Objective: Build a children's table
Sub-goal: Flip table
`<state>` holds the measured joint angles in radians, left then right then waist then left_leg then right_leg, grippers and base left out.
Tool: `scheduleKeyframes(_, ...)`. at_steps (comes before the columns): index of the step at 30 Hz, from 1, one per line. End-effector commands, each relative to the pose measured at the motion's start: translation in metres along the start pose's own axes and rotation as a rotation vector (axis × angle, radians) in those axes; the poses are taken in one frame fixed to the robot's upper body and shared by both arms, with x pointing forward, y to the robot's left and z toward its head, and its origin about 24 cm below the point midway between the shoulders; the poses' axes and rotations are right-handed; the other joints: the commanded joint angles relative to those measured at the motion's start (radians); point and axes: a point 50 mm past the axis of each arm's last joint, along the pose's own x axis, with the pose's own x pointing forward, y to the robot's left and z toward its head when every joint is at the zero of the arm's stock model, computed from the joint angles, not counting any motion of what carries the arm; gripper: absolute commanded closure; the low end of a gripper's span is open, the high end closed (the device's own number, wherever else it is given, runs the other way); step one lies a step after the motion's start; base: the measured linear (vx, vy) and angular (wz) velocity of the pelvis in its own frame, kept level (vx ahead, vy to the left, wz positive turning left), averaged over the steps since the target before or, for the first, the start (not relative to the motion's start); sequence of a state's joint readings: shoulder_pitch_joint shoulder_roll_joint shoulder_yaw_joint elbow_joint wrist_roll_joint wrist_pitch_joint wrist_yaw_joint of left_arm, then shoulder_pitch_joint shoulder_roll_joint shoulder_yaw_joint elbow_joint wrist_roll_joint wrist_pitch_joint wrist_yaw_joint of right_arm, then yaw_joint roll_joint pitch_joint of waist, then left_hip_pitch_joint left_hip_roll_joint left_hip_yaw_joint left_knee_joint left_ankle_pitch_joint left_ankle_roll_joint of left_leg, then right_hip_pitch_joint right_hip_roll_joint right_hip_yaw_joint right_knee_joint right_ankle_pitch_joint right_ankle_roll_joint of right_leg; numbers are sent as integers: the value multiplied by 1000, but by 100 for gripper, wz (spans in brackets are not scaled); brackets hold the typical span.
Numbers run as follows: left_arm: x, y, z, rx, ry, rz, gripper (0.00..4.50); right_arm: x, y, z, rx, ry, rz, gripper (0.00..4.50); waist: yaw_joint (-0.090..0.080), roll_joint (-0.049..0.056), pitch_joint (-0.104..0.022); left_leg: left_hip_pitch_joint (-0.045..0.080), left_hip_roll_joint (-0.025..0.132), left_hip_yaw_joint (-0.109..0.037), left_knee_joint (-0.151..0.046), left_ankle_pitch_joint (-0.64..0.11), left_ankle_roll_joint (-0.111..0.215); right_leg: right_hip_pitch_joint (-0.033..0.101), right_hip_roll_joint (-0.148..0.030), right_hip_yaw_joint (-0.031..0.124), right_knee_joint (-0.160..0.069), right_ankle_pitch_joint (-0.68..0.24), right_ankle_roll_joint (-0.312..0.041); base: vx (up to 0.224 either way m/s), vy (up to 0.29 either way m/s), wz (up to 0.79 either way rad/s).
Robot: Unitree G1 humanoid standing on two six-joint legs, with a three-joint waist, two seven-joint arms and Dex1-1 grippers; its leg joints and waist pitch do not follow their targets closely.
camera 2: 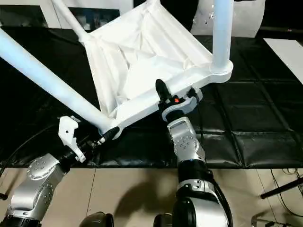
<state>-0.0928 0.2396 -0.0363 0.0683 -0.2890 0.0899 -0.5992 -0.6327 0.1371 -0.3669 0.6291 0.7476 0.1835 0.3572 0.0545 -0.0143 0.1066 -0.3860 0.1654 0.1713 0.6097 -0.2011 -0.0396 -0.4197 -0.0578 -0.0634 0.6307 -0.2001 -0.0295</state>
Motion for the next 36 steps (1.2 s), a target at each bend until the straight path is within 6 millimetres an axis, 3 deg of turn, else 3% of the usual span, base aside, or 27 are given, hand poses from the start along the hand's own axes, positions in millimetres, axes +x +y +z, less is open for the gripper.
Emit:
scheduleKeyframes(1, -1, -3, -5, -10, 14, -27, 45, 5, 18, 18, -53, -94, 68, 246, -4, 10, -71, 19, 66, -14, -72, -25, 91, 64, -89, 61, -58, 16, -263, 0, 0, 0)
scheduleKeyframes(5, -9, -1, -8, -28, -2, -30, 2, 6, 23, 20, -41, -114, 88, 246, -5, 9, -71, 18, 65, -14, -72, -19, 89, 64, -87, 61, -56, 27, -262, 0, 0, 0)
scheduleKeyframes(9, -19, 0, -9, -34, 0, -25, 0, 7, 25, 27, -30, -146, 97, 246, -6, 10, -70, 20, 67, -14, -72, -18, 98, 62, -87, 61, -56, 35, -262, 0, 0, 0)
scheduleKeyframes(12, -38, 2, -11, -26, 17, -2, 0, 7, 28, 46, -60, -206, 93, 246, -7, 10, -67, 18, 67, -13, -74, -16, 104, 60, -86, 61, -57, 30, -258, 0, 0, 0)
scheduleKeyframes(17, -53, 3, -10, -7, 37, 9, 0, 6, 32, 61, -114, -247, 89, 246, -3, 13, -60, 23, 69, -11, -80, -64, 80, 54, -83, 62, -65, -42, -244, 0, 0, 0)
scheduleKeyframes(23, -61, 4, -5, 21, 45, 7, 0, 5, 35, 72, -226, -252, 60, 246, -5, 10, -60, 18, 64, -11, -76, -13, 87, 58, -82, 63, -58, 12, -234, 0, 0, 0)
scheduleKeyframes(26, -67, -5, 26, 74, 12, -59, 0, 2, 45, 88, -585, -172, -37, 246, -7, 5, -57, 19, 61, -8, -74, 19, 90, 55, -73, 61, -54, 32, -224, 0, 0, 0)
scheduleKeyframes(27, -67, -9, 34, 83, 6, -86, 0, 2, 47, 91, -631, -170, -59, 246, -6, 5, -54, 19, 60, -9, -75, 12, 89, 55, -73, 60, -56, 18, -220, 0, 0, 0)
scheduleKeyframes(29, -66, -17, 49, 98, -6, -141, 0, 0, 51, 99, -694, -181, -103, 246, -8, -1, -47, 20, 58, -6, -80, -35, 66, 53, -72, 62, -64, -69, -200, 0, 0, 0)
scheduleKeyframes(32, -64, -21, 58, 103, -21, -171, 0, 0, 54, 106, -739, -190, -142, 246, -8, 2, -40, 26, 55, -5, -83, -119, 14, 46, -72, 66, -78, -215, -152, 0, 0, 0)
scheduleKeyframes(34, -63, -23, 64, 107, -33, -180, 0, -1, 55, 109, -767, -193, -166, 246, -10, 0, -41, 27, 56, -7, -86, -124, -6, 46, -69, 66, -78, -215, -132, 0, 0, 0)
scheduleKeyframes(36, -59, -23, 72, 119, -53, -188, 0, -1, 57, 115, -834, -198, -212, 248, -12, -3, -46, 30, 53, -8, -84, -105, -14, 46, -62, 65, -70, -147, -127, 0, 0, 0)
